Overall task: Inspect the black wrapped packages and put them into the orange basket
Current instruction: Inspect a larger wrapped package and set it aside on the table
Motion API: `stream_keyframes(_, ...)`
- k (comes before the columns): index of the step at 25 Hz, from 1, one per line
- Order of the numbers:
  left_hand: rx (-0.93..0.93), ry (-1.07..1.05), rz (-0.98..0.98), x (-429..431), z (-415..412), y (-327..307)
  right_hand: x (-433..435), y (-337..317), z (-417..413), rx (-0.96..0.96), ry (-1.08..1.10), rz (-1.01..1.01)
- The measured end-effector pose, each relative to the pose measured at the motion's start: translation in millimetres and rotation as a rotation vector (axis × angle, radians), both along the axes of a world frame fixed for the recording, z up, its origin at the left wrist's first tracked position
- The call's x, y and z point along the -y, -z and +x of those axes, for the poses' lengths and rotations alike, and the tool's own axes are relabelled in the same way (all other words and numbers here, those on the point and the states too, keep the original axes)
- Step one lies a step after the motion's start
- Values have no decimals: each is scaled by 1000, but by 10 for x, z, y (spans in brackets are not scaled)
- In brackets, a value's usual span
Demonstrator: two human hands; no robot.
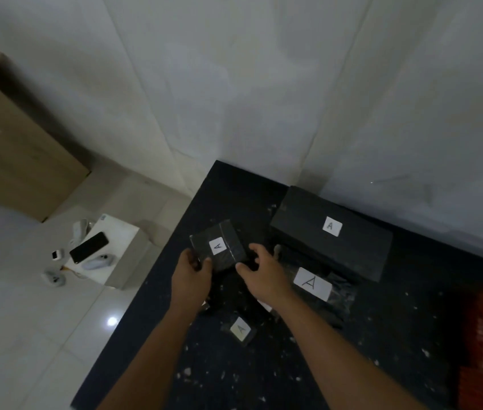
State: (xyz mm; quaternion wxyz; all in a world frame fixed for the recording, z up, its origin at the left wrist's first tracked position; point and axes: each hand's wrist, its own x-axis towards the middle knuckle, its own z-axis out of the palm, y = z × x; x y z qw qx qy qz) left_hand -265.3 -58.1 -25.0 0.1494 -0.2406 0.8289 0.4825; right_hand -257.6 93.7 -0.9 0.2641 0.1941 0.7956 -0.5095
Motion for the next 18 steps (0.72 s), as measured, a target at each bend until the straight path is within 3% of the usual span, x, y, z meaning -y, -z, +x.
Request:
stream_keyframes(5,-8,-15,46,-52,-76,40,144,185,-198,85,-14,14)
stream_keyframes(9,-106,-80,138,-47,-63,-49,124,85,-136,56,156,-88)
stream_keyframes(13,-111,-26,423,-204,209,-330,-244,-216,262,-68,404,-325)
stream_keyframes(18,-103,201,604,-630,888,-692,-893,-575,1178,-138,470,-373)
